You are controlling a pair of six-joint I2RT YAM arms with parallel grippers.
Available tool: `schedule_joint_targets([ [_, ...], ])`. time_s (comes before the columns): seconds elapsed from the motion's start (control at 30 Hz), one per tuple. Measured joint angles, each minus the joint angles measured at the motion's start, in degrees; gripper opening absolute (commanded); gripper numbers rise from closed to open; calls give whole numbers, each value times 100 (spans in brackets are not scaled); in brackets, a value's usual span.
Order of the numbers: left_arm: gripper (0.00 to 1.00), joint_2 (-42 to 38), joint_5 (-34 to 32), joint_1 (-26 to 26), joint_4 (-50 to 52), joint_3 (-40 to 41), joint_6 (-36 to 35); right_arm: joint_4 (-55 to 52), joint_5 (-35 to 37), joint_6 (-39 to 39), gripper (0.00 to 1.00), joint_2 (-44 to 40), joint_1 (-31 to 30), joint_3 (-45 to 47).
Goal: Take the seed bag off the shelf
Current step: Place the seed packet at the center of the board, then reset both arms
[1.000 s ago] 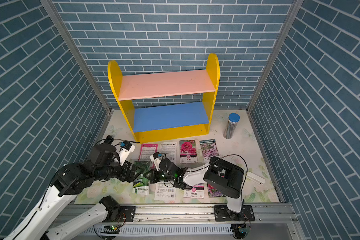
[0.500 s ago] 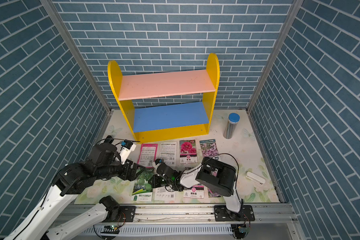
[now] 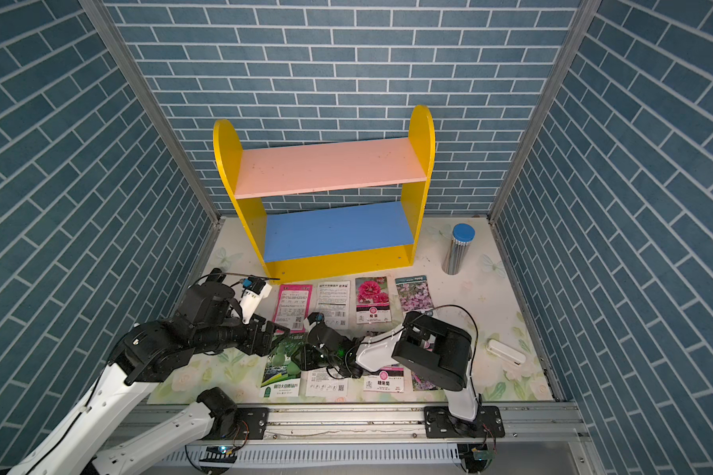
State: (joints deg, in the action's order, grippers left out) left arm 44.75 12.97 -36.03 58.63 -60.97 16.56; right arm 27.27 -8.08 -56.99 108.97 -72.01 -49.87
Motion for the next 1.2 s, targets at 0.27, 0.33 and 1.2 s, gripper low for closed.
schedule_joint_targets([
  [0.27, 93, 37, -48, 0, -127, 0, 22, -595, 94, 533, 62, -822, 2, 79],
  [0.33, 95, 37, -79, 0, -214, 0, 35, -610, 66, 737, 73, -1093, 2, 90],
  [1.2, 100, 317, -1598, 0, -2487, 330, 125, -2896, 1912, 3311, 100, -5480, 1488, 1486],
])
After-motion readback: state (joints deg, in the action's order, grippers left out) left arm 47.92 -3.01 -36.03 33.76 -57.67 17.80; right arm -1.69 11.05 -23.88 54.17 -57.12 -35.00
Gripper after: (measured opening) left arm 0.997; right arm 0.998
